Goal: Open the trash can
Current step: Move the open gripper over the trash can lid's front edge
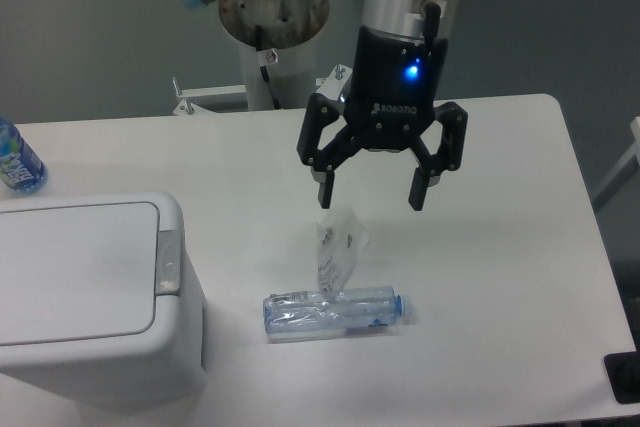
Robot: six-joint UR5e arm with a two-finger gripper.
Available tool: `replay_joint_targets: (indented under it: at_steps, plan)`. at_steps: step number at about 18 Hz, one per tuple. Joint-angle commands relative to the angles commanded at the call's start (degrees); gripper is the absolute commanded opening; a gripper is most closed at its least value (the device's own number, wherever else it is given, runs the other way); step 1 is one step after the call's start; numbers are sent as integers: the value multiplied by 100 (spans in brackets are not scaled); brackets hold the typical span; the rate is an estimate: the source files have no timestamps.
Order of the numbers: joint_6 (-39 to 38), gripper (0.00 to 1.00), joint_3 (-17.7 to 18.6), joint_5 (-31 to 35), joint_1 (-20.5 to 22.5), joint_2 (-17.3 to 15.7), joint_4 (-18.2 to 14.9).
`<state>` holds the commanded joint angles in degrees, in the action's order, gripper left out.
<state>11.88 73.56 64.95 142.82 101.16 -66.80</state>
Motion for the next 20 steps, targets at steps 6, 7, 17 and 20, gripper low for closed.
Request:
replay_joint_targets:
  at_steps: [6,7,17,20]
  plan:
    - [-318,100,62,0,-167,8,-9]
    - [-309,100,79,9,-228,26,0]
    - [-282,100,317,44,-659,360,140]
    - [-309,100,378,35,-782,369,141]
